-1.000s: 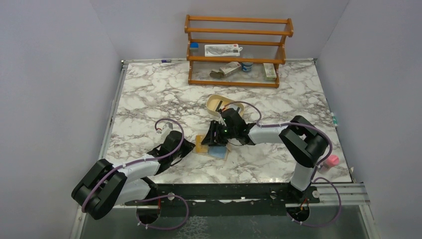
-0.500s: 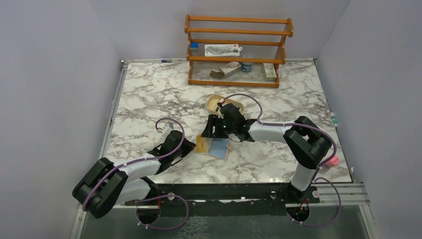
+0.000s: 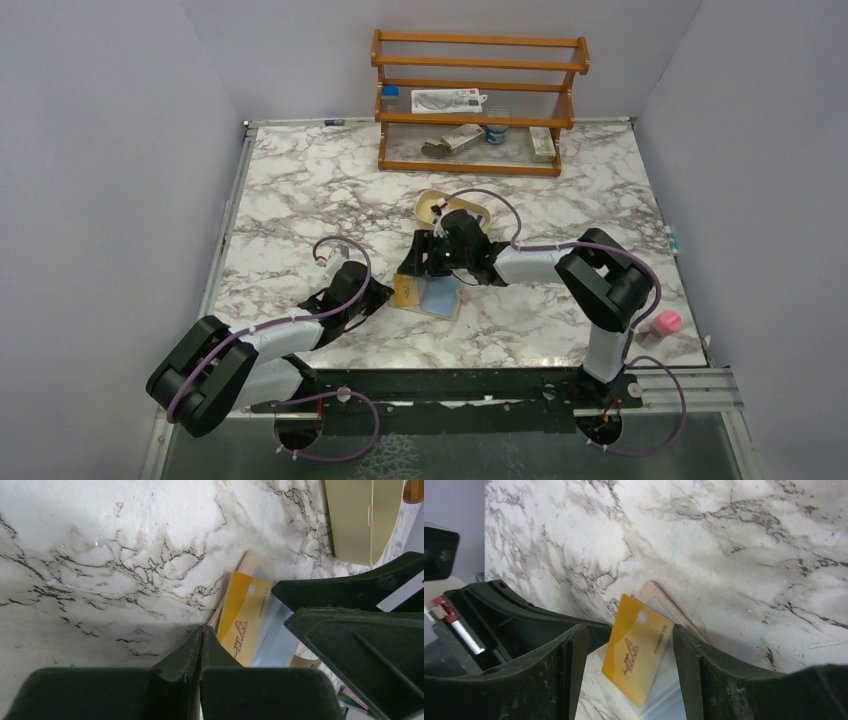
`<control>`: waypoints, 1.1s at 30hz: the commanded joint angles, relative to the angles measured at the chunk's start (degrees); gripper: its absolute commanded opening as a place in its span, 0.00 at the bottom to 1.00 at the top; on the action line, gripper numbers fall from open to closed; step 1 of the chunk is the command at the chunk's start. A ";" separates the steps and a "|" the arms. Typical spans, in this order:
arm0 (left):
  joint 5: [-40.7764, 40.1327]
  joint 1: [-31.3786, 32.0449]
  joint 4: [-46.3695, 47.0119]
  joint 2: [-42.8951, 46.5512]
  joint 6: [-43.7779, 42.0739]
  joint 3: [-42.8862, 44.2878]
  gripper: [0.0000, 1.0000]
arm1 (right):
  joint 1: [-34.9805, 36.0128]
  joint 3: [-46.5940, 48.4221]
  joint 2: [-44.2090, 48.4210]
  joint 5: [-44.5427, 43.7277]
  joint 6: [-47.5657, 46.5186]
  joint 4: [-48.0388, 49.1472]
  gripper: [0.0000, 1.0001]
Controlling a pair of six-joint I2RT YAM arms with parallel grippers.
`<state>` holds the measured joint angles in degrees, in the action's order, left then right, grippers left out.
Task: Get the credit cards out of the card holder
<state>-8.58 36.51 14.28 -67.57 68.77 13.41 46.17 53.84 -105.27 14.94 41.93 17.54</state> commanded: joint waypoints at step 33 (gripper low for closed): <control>0.84 0.66 -4.51 -2.22 -0.44 -0.68 0.00 | 1.55 -10.21 2.57 6.74 5.85 5.40 0.68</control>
<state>-8.40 36.56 15.03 -68.12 68.79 13.41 46.94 45.23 -103.72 18.74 46.70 26.98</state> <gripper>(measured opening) 0.004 0.677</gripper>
